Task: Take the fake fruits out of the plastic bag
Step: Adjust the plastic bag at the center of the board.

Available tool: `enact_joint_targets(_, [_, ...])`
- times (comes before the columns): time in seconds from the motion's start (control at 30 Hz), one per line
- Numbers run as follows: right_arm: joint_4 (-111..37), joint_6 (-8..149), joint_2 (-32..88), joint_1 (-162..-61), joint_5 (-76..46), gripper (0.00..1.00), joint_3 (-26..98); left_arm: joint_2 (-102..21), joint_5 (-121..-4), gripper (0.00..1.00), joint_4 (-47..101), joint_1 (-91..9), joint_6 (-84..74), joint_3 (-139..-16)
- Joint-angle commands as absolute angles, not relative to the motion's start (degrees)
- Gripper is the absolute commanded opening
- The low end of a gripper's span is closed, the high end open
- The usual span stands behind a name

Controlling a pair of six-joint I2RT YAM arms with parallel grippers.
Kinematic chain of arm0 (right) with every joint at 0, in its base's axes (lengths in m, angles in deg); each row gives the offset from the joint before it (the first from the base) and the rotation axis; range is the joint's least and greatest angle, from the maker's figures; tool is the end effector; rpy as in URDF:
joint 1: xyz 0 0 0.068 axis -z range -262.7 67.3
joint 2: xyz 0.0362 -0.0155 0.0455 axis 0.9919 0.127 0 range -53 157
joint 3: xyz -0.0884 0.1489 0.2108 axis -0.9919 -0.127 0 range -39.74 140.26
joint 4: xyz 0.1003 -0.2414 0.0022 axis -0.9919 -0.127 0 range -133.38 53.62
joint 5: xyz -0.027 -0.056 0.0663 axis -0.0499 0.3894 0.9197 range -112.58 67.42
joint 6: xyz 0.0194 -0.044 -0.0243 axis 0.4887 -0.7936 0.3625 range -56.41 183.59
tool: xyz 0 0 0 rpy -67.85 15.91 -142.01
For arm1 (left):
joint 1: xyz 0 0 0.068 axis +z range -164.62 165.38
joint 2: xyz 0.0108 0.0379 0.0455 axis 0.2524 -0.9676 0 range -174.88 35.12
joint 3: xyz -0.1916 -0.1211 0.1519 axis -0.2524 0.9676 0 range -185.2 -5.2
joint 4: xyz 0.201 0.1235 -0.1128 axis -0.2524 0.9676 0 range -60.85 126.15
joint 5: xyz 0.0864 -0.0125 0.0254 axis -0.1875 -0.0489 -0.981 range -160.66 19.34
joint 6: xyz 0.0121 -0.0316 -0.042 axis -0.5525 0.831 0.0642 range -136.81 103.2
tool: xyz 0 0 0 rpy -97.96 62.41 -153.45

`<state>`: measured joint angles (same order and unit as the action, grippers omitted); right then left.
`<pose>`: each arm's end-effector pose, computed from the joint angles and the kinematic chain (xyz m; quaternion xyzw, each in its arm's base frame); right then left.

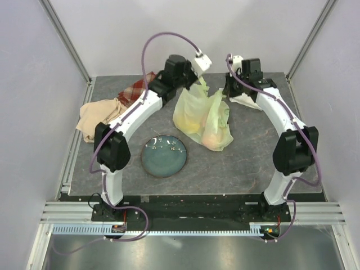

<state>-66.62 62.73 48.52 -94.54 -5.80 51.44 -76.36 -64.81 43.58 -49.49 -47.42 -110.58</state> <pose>0.3957 0.0935 0.3170 -0.1599 0.8865 0.1714 0.3989 0.3829 -0.2713 0.3545 0.4684 0.6746 -0.0631 0.5670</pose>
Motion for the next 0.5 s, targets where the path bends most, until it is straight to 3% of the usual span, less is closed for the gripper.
enact_joint_targets(0.0, [-60.37, 59.55, 56.14, -91.41, -11.23, 0.00, 71.46, -86.29, -72.60, 0.02, 41.25, -43.63, -33.34, -133.69])
enact_joint_targets(0.1, [-59.85, 58.85, 62.65, -90.79, -13.34, 0.00, 83.96, -91.60, -71.72, 0.02, 43.56, -41.43, -31.75, -148.48])
enact_joint_targets(0.17, [-57.74, 57.97, 63.72, -90.79, -15.36, 0.00, 87.16, -92.32, -70.84, 0.02, 42.42, -40.64, -30.87, -151.17])
enact_joint_targets(0.33, [-57.65, 53.32, 59.35, -90.61, -15.37, 0.00, 90.70, -83.64, -66.89, 0.02, 38.99, -40.63, -27.54, -142.07])
enact_joint_targets(0.47, [-57.38, 48.32, 49.94, -90.70, -13.18, 0.00, 77.98, -71.70, -66.00, 0.02, 39.16, -40.72, -22.45, -126.69])
